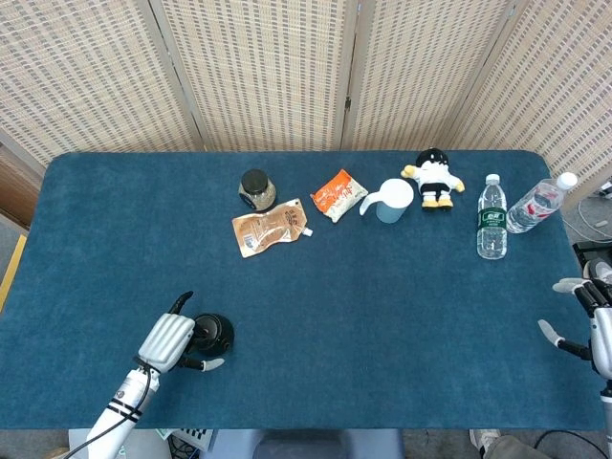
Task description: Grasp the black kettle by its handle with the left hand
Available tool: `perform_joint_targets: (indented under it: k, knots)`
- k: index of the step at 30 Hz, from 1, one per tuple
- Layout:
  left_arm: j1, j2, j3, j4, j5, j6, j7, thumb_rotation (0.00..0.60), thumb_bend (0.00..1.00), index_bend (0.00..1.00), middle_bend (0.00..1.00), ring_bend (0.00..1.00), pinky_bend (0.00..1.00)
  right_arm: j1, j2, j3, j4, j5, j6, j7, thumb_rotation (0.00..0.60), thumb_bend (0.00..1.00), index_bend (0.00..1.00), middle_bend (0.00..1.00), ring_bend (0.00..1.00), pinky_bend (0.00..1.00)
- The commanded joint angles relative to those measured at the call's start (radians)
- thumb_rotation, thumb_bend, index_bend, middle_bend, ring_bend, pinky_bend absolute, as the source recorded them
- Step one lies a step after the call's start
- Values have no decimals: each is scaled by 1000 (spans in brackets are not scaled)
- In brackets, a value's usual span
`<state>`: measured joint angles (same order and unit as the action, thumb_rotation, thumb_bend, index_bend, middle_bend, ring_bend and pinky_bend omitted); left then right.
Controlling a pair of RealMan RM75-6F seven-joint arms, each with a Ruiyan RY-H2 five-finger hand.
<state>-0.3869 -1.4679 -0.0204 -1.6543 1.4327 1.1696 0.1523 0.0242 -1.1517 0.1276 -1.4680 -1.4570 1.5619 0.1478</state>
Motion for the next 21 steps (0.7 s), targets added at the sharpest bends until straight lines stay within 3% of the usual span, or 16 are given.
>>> perform_joint_targets:
  k: [1,4,10,16,21]
  knots:
    - [2,9,-2,-6,-4,1,-11,259,119,993,1000,848,4,1,-1,0,2,1,-1,1,600,198,360,325,229,218]
    - [5,15,-3,-9,-9,4,-20,223,119,994,1000,849,4,0,-3,0,5,2,-2,3,600,197,360,325,229,217]
    - [25,-4,-22,-11,-31,52,-10,224,152,1000,1000,869,13,-3,-6,0,12,4,1,8,600,197,360,325,229,217]
    - [49,-23,-45,-5,-20,122,-33,232,260,1000,1000,888,99,-6,-8,-1,18,6,3,15,600,197,360,325,229,217]
    - [58,-18,-56,8,0,160,-46,304,325,1000,1000,888,163,-7,-10,-1,23,6,1,20,600,197,360,325,229,217]
